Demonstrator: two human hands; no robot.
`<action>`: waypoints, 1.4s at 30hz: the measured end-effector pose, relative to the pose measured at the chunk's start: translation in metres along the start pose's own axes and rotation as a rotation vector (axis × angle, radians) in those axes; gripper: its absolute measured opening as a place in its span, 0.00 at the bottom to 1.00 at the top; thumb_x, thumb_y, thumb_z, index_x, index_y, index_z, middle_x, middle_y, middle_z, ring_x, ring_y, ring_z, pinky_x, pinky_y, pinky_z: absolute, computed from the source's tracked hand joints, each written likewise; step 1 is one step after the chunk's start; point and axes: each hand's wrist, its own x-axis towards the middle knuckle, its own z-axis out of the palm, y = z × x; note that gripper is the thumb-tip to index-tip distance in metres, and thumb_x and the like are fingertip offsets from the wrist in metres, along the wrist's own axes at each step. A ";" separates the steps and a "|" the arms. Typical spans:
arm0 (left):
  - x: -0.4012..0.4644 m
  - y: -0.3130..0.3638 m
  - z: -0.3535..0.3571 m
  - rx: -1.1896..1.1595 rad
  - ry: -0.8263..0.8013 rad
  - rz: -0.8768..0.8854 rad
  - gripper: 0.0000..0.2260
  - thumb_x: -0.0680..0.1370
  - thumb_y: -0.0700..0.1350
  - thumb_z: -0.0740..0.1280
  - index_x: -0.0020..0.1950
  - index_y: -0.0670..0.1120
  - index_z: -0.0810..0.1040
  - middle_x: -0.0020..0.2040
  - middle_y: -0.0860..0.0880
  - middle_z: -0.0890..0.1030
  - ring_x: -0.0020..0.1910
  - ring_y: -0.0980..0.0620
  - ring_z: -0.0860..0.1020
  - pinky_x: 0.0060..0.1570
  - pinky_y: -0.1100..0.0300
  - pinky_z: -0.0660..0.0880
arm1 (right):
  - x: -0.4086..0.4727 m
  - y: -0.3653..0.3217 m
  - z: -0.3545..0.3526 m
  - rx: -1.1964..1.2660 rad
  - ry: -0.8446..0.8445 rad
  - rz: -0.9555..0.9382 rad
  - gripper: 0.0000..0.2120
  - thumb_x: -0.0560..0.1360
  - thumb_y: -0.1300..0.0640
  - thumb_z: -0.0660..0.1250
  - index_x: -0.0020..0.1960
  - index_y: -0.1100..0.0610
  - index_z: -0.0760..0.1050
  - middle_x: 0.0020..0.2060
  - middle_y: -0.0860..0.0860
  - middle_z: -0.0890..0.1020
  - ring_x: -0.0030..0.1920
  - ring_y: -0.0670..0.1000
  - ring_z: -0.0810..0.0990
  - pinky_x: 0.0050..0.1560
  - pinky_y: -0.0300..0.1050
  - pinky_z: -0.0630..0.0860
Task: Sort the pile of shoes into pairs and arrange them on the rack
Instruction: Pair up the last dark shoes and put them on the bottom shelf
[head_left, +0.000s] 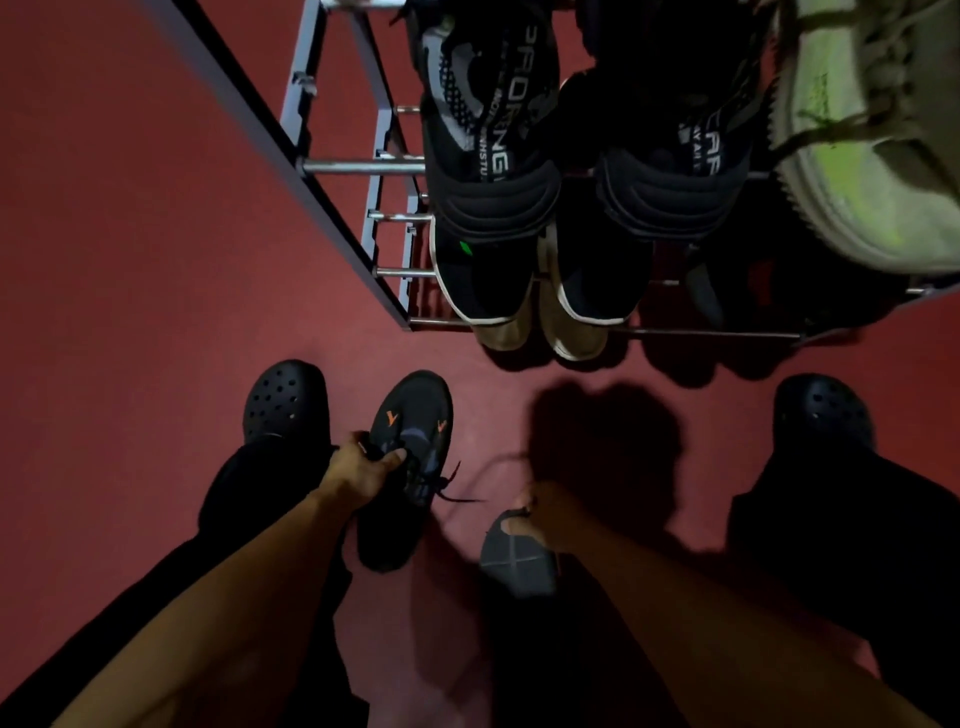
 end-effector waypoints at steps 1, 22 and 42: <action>-0.002 -0.002 0.004 -0.029 -0.008 -0.014 0.28 0.75 0.48 0.76 0.69 0.38 0.71 0.63 0.39 0.79 0.60 0.40 0.80 0.63 0.48 0.77 | -0.003 0.000 -0.003 -0.031 -0.023 -0.017 0.20 0.74 0.53 0.74 0.56 0.68 0.77 0.52 0.62 0.82 0.55 0.61 0.81 0.56 0.54 0.77; -0.083 0.027 0.092 0.321 -0.214 0.466 0.27 0.79 0.50 0.68 0.76 0.48 0.64 0.67 0.43 0.67 0.64 0.41 0.75 0.66 0.52 0.73 | -0.066 -0.009 -0.133 0.681 0.608 0.279 0.20 0.81 0.46 0.60 0.48 0.64 0.76 0.55 0.65 0.81 0.50 0.65 0.81 0.52 0.59 0.81; -0.117 -0.029 0.083 0.864 -0.268 0.610 0.22 0.83 0.53 0.61 0.74 0.45 0.70 0.66 0.42 0.79 0.62 0.41 0.79 0.57 0.54 0.75 | -0.083 0.053 -0.002 0.232 0.177 0.090 0.19 0.71 0.59 0.76 0.57 0.66 0.78 0.55 0.61 0.82 0.57 0.60 0.80 0.59 0.53 0.76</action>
